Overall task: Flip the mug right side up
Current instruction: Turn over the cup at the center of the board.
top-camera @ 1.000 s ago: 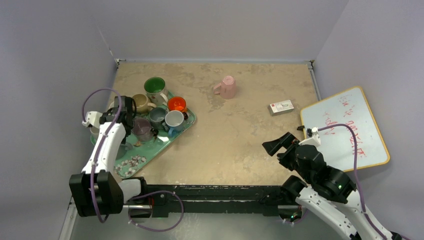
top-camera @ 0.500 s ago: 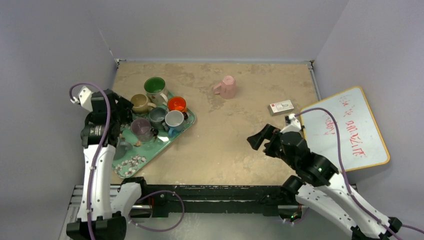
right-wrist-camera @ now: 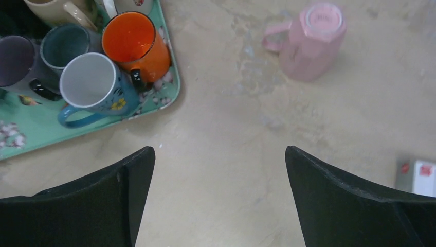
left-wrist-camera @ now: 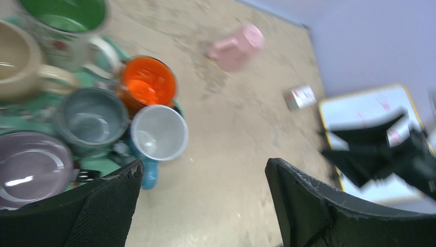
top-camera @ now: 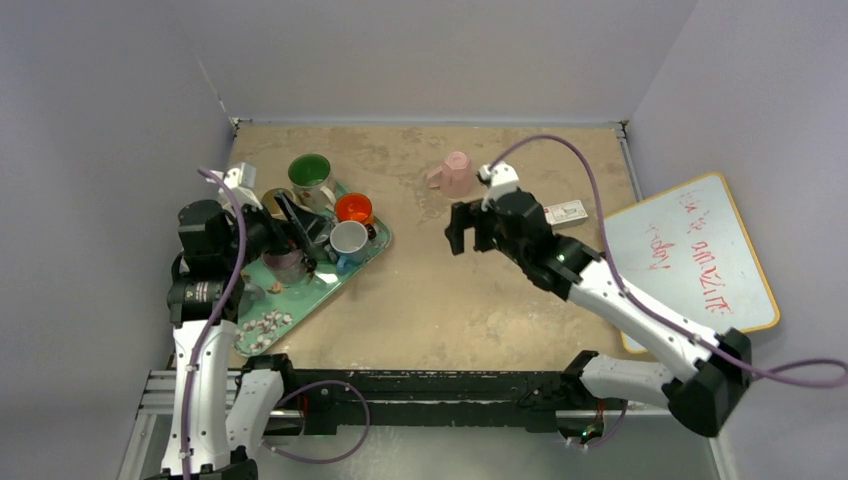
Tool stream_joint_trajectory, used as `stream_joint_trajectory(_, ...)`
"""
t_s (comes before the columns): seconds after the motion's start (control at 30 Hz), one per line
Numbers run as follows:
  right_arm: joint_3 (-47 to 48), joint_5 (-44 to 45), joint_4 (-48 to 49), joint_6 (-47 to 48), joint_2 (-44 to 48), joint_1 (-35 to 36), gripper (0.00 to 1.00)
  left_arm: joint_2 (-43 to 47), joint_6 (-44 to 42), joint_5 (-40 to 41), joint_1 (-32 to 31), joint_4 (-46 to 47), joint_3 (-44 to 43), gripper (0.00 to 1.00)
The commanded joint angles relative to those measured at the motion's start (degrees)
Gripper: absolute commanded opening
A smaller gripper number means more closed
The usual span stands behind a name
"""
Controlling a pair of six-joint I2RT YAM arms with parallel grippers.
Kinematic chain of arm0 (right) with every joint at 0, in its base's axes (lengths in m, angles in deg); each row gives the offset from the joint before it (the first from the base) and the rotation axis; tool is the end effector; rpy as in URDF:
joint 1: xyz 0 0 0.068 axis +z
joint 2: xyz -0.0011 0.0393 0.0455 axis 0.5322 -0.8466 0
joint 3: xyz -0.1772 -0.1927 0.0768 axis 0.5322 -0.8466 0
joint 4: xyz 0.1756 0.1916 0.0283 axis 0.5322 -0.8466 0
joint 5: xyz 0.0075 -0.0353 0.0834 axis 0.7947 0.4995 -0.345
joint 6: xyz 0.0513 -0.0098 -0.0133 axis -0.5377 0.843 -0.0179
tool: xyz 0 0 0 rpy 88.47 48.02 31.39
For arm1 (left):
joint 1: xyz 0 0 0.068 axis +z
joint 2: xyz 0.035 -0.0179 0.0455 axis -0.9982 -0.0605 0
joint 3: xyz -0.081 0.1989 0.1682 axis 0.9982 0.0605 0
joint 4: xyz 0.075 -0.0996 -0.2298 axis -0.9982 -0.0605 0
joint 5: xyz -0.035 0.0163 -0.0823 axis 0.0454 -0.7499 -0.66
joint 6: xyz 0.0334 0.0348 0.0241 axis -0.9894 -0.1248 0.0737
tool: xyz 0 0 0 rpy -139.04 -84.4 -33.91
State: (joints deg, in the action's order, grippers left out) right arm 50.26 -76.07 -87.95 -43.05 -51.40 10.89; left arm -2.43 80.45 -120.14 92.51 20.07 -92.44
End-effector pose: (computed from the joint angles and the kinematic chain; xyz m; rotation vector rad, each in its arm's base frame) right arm 0.2073 0.1827 0.3462 -0.3132 1.9013 0.4746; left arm 0.1509 -0.0052 0.3570 -0.1588 1.9571 -0.8599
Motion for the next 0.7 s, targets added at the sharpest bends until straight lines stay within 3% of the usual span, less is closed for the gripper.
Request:
stream_joint_trajectory(0.0, 11.03, -2.30, 2.41, 16.92, -10.28, -0.90, 0.99, 2.27, -3.55, -13.00, 0.17, 4.91, 3.82, 0.88)
stream_joint_trajectory(0.3, 32.25, -11.49, -5.96, 29.27, -31.18, -6.94, 0.98, 12.69, -6.12, -5.17, -2.65, 4.18, 9.95, 0.88)
stream_joint_trajectory(0.43, 43.37, -16.66, -13.00, 32.48, -40.14, -9.48, 0.84, 13.47, -5.91, -4.67, -3.12, 4.54, 10.29, 0.88)
stream_joint_trajectory(0.5, 48.10, -17.80, -15.18, 34.83, -44.26, -10.10, 0.70, 13.82, -5.97, -3.66, -3.31, 4.06, 10.31, 0.87)
stream_joint_trajectory(0.67, 54.84, -22.05, -18.19, 40.38, -50.91, -11.31, 0.71, 14.71, -6.27, -1.99, -3.35, 3.13, 10.02, 0.87)
